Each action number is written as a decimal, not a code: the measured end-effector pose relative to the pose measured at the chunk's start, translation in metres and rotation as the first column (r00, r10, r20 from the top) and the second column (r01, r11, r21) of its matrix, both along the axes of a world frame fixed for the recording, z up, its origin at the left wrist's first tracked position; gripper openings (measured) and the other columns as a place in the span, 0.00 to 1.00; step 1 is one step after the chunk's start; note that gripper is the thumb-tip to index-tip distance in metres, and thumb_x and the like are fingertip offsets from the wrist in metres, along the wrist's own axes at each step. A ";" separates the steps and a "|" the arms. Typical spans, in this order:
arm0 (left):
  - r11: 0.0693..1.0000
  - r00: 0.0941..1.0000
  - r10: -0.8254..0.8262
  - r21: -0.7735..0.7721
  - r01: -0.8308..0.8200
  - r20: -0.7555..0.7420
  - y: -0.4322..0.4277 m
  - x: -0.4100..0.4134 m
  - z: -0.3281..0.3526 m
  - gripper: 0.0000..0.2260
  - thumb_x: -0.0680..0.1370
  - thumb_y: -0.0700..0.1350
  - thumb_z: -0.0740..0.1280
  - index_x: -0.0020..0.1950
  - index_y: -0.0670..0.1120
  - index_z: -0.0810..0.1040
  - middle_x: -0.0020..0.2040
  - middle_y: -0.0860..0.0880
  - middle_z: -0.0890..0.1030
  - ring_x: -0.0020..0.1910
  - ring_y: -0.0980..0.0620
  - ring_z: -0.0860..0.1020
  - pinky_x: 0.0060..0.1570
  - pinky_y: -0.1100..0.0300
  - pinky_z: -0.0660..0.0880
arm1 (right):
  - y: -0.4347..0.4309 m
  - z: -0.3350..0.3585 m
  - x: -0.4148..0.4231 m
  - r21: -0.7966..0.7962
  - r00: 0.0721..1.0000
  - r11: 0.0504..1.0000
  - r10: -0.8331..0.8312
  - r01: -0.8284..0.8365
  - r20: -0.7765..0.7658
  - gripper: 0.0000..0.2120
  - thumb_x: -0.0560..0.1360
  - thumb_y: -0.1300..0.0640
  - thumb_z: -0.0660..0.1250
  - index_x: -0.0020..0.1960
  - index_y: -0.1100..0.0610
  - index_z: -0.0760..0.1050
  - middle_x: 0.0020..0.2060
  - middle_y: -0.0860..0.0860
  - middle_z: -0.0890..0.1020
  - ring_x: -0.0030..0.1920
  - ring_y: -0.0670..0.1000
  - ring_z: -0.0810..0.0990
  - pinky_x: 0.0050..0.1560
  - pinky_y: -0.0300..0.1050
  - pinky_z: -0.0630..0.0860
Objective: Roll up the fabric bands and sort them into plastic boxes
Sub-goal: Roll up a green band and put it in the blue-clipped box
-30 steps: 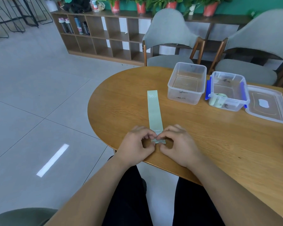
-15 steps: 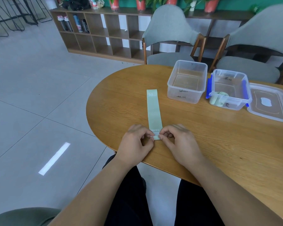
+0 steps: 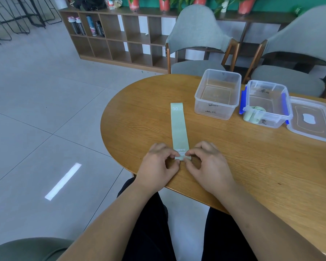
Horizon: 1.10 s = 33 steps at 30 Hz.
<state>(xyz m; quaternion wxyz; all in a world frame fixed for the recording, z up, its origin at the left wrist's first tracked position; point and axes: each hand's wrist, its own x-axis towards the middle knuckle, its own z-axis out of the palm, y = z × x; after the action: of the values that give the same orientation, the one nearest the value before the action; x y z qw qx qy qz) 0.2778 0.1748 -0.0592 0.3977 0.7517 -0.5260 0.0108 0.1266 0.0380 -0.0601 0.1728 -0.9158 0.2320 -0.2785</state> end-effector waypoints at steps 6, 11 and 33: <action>1.000 1.000 0.006 0.013 -0.006 -0.009 -0.001 0.000 -0.001 0.06 0.76 0.45 0.75 0.53 0.49 0.87 0.47 0.56 0.80 0.52 0.54 0.76 0.50 0.54 0.77 | 0.002 0.001 -0.001 -0.071 0.999 0.997 0.005 -0.009 -0.047 0.09 0.76 0.50 0.73 0.54 0.51 0.83 0.45 0.44 0.80 0.49 0.49 0.78 0.49 0.46 0.77; 1.000 1.000 0.006 -0.002 -0.006 -0.009 0.000 -0.001 -0.001 0.06 0.78 0.45 0.75 0.54 0.49 0.88 0.48 0.56 0.80 0.52 0.53 0.76 0.51 0.56 0.77 | 0.003 0.002 0.000 -0.080 0.998 0.997 -0.001 -0.004 -0.059 0.06 0.78 0.50 0.71 0.52 0.51 0.83 0.46 0.44 0.78 0.49 0.48 0.76 0.49 0.44 0.76; 0.998 0.998 0.061 0.003 -0.061 -0.023 -0.005 -0.003 -0.002 0.03 0.80 0.45 0.74 0.52 0.48 0.86 0.46 0.54 0.79 0.49 0.54 0.76 0.50 0.58 0.76 | 0.002 0.002 0.003 -0.120 0.999 0.993 -0.017 0.012 -0.037 0.08 0.79 0.51 0.72 0.56 0.51 0.83 0.49 0.46 0.82 0.50 0.50 0.80 0.50 0.46 0.78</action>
<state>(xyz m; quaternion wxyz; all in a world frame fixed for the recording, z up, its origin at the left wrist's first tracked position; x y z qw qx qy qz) 0.2753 0.1701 -0.0610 0.4024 0.7678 -0.4983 0.0135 0.1291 0.0404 -0.0585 0.1111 -0.9279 0.2250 -0.2757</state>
